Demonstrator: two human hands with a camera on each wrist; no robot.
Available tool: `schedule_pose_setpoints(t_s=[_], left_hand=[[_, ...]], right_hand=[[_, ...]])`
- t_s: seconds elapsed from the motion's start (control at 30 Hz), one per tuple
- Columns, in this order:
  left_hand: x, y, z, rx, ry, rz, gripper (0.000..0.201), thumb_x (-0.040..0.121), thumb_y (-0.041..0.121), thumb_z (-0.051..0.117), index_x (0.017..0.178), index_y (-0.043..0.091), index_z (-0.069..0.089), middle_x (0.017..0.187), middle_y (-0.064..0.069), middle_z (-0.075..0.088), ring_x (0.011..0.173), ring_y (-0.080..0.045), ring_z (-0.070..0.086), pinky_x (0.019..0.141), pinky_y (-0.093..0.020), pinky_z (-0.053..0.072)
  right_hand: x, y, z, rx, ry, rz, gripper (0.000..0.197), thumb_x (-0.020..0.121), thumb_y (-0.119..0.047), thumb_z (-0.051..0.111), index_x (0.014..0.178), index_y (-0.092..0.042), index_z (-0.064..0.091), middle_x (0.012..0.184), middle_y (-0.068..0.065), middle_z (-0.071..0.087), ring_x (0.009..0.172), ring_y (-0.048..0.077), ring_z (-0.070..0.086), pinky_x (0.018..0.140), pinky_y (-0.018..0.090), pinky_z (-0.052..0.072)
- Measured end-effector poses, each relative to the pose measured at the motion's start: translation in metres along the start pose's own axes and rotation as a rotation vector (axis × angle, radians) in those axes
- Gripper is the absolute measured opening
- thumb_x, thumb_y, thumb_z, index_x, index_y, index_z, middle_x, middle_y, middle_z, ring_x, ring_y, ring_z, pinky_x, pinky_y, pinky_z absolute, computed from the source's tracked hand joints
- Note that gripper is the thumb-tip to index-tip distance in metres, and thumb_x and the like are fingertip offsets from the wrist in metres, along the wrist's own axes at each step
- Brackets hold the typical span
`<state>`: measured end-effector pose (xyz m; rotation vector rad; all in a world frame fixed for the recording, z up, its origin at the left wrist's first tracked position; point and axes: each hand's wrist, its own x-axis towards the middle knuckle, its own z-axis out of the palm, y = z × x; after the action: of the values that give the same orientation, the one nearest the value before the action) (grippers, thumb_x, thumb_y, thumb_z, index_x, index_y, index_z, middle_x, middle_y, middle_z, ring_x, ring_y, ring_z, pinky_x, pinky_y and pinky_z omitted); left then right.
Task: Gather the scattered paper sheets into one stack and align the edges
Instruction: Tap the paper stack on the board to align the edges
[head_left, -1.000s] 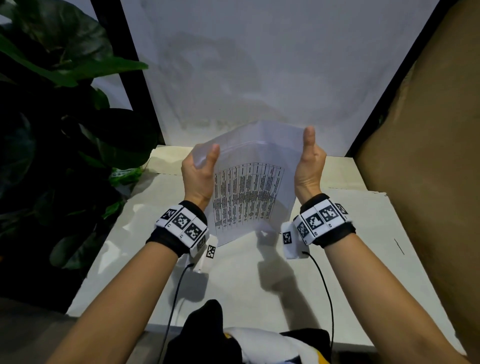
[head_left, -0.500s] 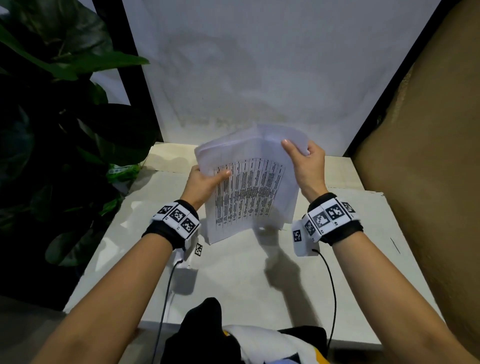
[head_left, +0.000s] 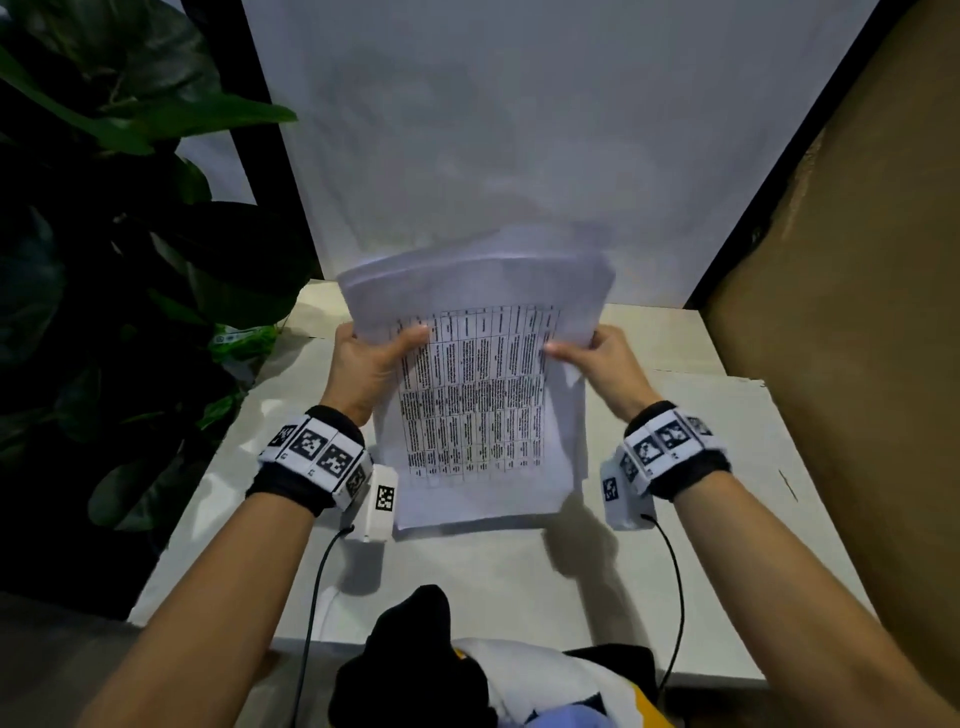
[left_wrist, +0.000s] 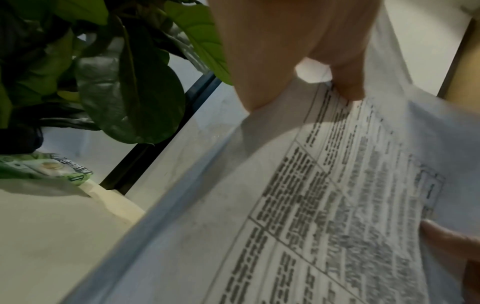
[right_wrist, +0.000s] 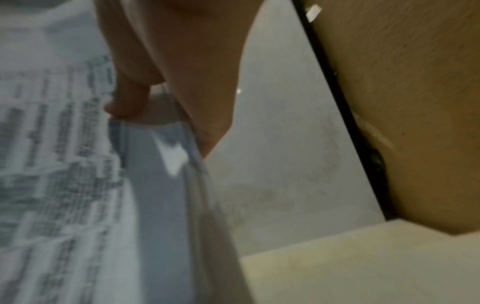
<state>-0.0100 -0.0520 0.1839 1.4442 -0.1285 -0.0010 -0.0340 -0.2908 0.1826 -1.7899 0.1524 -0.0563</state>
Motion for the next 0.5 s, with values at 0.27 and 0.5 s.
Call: schedule_pose_setpoints(t_s=[0.27,0.5], left_hand=[[-0.002,0.007,-0.005,-0.043,0.052,-0.042,0.044,0.065,0.034,0.073,0.102,0.026,0.051,0.118,-0.015,0.059,0.105,-0.022,0.062,0.088,-0.043,0.051],[-0.017,-0.008,-0.010,0.042,0.002,-0.124,0.056,0.059,0.033,0.073,0.109,0.013,0.055,0.106,-0.011,0.067,0.096,-0.018,0.065,0.085,-0.042,0.055]], right_hand=[[-0.008,-0.005,0.030,0.081,0.159,-0.091,0.012,0.086,-0.008,0.058,0.097,-0.006,0.062,0.087,0.001,0.065,0.078,0.013,0.062,0.070,0.020,0.054],[-0.011,0.015,0.041,0.033,0.075,0.033,0.025,0.083,-0.006,0.061,0.107,0.003,0.060,0.104,0.020,0.064,0.098,0.032,0.061,0.087,0.039,0.051]])
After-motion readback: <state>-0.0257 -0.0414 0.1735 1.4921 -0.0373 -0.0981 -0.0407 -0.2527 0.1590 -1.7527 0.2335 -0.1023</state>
